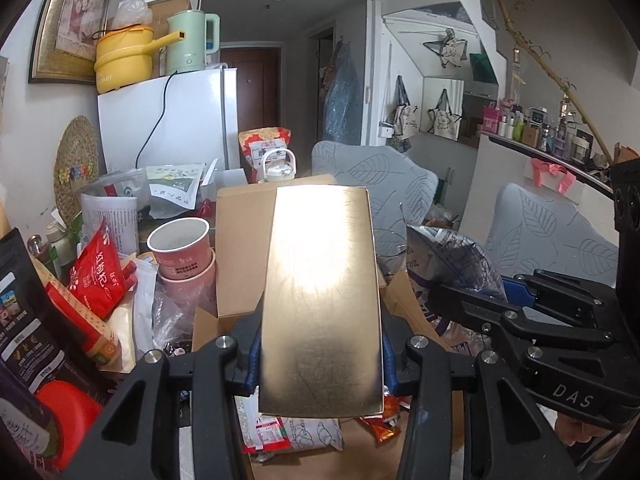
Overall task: Organize snacks
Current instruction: 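Carry the gold box with the left gripper while the right gripper carries the silver bag to the box, then open both grippers to drop the gold box and silver bag into the box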
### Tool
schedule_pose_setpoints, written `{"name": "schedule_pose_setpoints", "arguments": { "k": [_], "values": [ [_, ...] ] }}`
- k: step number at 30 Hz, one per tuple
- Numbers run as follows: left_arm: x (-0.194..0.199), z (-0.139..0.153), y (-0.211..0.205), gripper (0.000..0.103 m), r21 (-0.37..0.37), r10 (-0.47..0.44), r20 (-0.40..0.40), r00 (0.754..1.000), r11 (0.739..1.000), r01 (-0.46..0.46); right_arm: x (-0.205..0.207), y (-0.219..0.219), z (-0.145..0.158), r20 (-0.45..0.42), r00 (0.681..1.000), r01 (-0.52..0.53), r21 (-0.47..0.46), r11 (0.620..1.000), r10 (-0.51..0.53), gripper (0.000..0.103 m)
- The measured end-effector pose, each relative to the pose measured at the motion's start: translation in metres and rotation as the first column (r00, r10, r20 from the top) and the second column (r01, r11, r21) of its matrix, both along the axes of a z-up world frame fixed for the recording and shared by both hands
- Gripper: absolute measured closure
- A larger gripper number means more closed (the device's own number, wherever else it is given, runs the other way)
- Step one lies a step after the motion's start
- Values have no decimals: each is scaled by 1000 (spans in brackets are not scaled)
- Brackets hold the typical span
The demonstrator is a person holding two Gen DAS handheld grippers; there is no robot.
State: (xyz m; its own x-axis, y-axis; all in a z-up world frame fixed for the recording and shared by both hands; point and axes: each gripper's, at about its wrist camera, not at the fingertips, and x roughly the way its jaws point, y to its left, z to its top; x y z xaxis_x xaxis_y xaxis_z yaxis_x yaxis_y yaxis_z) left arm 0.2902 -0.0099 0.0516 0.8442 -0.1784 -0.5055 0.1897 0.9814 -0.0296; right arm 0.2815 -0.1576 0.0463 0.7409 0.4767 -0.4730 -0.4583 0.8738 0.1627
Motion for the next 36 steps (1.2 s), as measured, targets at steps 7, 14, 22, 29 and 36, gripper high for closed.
{"name": "schedule_pose_setpoints", "arguments": {
  "k": [7, 14, 22, 29, 36],
  "values": [
    [27, -27, 7, 59, 10, 51, -65, 997, 999, -51, 30, 12, -15, -48, 999, -3, -22, 1000, 2, 74],
    [44, -48, 8, 59, 39, 69, -123, 990, 997, -65, 51, 13, -38, -111, 994, 1, -2, 1000, -1, 74],
    [63, -72, 11, 59, 62, 94, -206, 974, 995, -83, 67, 15, -55, -187, 982, -1, -2, 1000, 1, 74],
    [74, -93, 5, 59, 106, 104, -274, 956, 991, -77, 79, 22, -75, -248, 967, 37, -69, 997, -53, 74],
    [83, -115, 0, 59, 107, 97, -359, 928, 992, -63, 84, 26, -86, -267, 956, 78, -166, 983, -121, 74]
  ]
}}
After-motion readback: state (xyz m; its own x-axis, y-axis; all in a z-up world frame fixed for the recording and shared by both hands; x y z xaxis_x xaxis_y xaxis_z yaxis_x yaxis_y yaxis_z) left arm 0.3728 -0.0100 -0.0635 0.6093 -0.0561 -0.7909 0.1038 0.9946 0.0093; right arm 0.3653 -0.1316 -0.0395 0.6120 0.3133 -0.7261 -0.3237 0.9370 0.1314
